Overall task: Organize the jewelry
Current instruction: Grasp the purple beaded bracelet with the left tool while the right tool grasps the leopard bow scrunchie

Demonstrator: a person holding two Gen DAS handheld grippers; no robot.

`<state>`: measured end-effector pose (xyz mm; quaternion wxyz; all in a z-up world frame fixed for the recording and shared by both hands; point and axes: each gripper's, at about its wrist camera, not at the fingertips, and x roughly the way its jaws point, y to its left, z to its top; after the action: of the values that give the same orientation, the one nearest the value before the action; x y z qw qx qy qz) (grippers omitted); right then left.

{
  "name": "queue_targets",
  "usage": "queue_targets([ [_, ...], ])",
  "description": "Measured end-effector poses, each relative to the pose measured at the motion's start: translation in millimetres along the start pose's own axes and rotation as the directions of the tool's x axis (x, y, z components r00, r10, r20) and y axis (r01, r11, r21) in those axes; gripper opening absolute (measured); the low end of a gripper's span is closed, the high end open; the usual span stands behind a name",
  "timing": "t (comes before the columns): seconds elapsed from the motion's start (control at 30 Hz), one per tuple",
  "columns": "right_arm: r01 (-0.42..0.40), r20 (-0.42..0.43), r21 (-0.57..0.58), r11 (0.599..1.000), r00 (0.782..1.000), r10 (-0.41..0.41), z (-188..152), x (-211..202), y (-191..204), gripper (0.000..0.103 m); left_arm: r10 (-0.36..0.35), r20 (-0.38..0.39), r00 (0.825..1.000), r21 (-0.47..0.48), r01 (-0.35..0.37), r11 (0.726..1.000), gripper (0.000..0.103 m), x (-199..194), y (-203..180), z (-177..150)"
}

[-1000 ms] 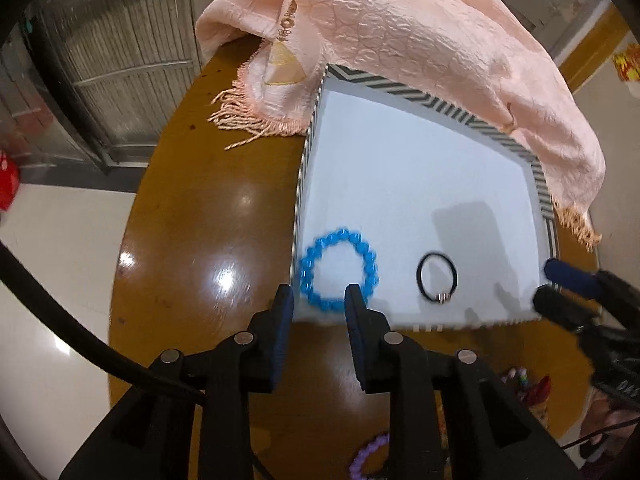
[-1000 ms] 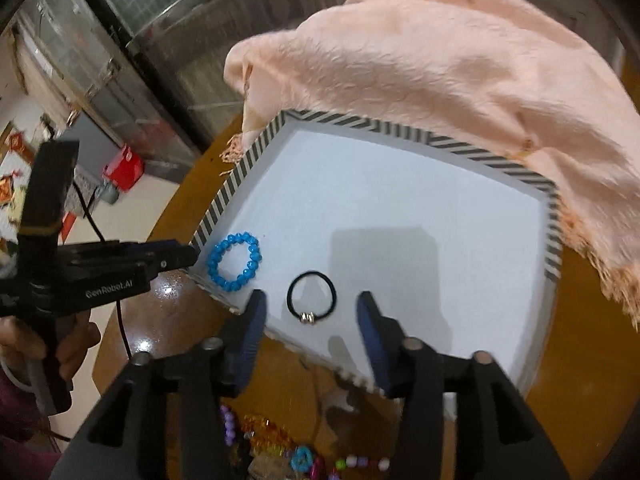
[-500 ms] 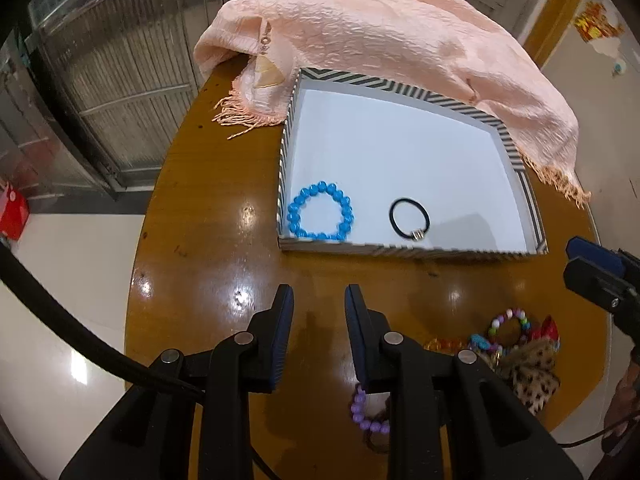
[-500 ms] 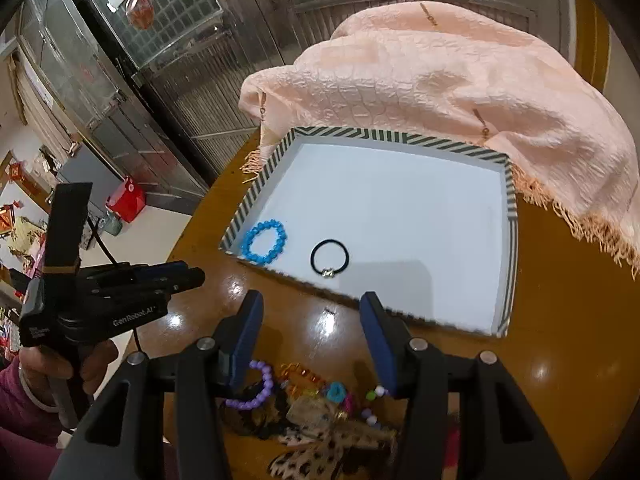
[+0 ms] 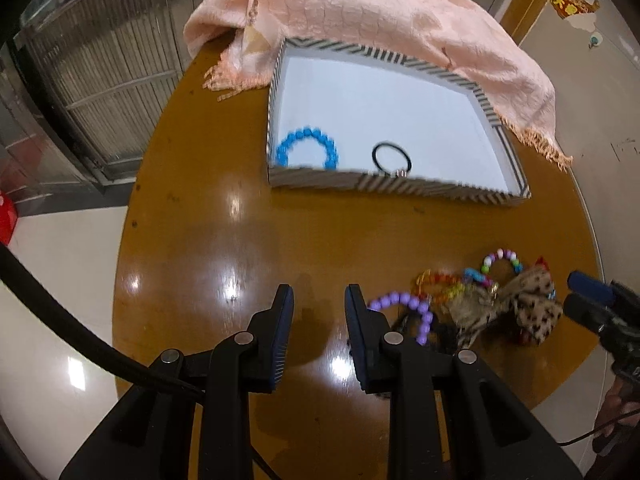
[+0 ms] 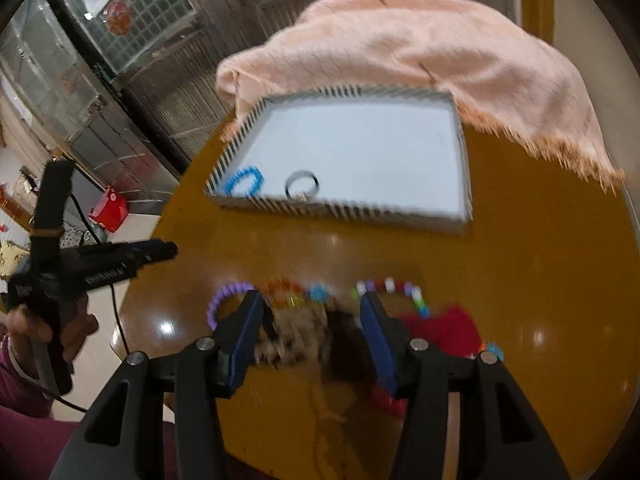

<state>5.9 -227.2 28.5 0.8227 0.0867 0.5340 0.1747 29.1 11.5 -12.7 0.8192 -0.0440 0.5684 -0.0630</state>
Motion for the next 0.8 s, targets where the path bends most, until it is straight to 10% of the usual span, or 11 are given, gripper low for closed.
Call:
queue_targets([
  [0.8,0.086,-0.033,-0.077,0.993,0.995,-0.089,-33,38,-4,0.062,-0.101,-0.099,0.99,-0.034,0.098,0.995,0.031,38,-9,-36],
])
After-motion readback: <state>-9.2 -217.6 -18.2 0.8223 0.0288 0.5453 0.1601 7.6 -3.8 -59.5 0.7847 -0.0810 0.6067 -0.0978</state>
